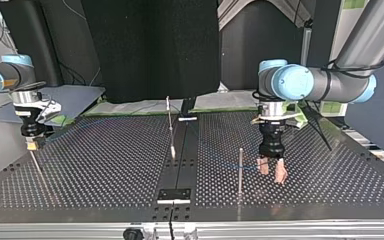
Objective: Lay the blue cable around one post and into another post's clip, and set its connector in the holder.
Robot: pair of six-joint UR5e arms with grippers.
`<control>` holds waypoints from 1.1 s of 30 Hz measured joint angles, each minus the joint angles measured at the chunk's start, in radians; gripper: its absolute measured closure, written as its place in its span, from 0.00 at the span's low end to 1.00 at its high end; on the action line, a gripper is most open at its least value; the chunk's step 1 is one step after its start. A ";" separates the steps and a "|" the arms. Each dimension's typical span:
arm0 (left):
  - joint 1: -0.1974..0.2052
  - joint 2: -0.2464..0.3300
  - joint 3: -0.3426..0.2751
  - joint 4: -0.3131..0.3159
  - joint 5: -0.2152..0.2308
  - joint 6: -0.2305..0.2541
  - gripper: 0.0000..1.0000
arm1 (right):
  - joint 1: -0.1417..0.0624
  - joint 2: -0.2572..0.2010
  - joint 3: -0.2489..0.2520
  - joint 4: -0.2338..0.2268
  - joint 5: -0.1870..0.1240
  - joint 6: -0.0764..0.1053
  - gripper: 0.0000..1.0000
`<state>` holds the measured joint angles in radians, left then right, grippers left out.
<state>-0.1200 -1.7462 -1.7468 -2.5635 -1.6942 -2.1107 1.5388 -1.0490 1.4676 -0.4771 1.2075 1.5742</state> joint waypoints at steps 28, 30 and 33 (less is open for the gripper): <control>0.000 0.000 0.000 0.001 0.000 0.003 0.05 | 0.002 0.000 -0.002 -0.006 0.028 0.000 1.00; 0.000 0.000 0.000 0.001 0.000 0.003 0.05 | 0.002 0.000 -0.002 -0.006 0.029 0.000 1.00; 0.000 0.000 0.000 0.001 -0.001 0.003 0.05 | 0.002 0.000 -0.002 -0.006 0.031 0.000 1.00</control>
<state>-0.1200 -1.7462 -1.7469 -2.5621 -1.6952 -2.1076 1.5408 -1.0486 1.4655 -0.4834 1.2380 1.5741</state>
